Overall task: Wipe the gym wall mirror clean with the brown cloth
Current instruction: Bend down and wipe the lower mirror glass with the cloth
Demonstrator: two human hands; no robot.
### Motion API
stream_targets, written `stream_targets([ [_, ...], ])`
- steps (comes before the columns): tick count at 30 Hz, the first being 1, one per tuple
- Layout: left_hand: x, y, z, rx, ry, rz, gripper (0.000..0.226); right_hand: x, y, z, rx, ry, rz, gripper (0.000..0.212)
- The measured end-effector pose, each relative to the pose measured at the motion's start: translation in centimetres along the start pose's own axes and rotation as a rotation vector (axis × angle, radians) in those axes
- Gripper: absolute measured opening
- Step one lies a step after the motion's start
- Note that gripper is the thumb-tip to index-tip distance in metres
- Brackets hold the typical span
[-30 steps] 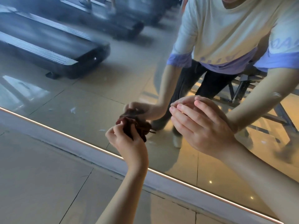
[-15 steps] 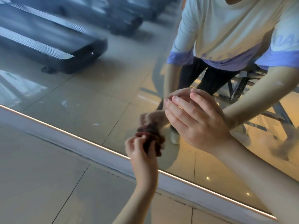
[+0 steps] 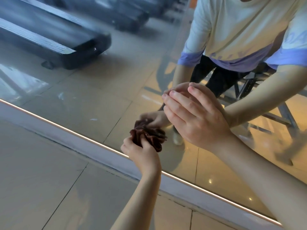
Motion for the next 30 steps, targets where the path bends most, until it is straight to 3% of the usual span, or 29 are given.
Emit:
stream_targets([
  [4, 0.6, 1.4, 2.6, 0.175, -0.149, -0.026, 0.027, 0.0, 0.1, 0.1, 0.001, 0.005, 0.01, 0.018],
  [8, 0.7, 0.6, 0.6, 0.006, 0.002, 0.032, 0.006, 0.1, 0.0, 0.0, -0.002, 0.009, -0.006, 0.016],
  [10, 0.8, 0.4, 1.1, 0.014, -0.013, 0.027, 0.008, 0.1, -0.1, 0.0, -0.006, 0.003, -0.013, 0.016],
  [15, 1.3, 1.4, 4.2, 0.333, -0.26, -0.086, 0.04, 0.0, 0.0, 0.1, -0.005, -0.007, 0.007, 0.016],
  [17, 1.0, 1.1, 2.6, 0.269, -0.166, -0.076, 0.041, 0.0, 0.0, 0.1, 0.0, 0.001, 0.0, 0.015],
  [21, 0.1, -0.7, -0.5, 0.025, -0.008, 0.012, 0.018, 0.1, -0.1, 0.2, -0.006, -0.003, -0.029, 0.015],
  [26, 0.9, 1.3, 3.6, 0.314, -0.228, -0.048, 0.036, 0.0, 0.0, 0.2, -0.003, 0.005, 0.004, 0.015],
  [30, 0.3, 0.6, 0.9, 0.153, -0.099, -0.004, 0.026, 0.0, -0.1, 0.1, -0.007, 0.004, -0.008, 0.016],
])
Point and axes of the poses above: each hand's wrist, its own z-axis away from the middle knuckle, its own x-axis out of the palm, y = z × x, the point moved 6 cm from there along -z, towards the middle knuckle, and after that the axes turned 2 degrees about y, right-handed, at the moved point
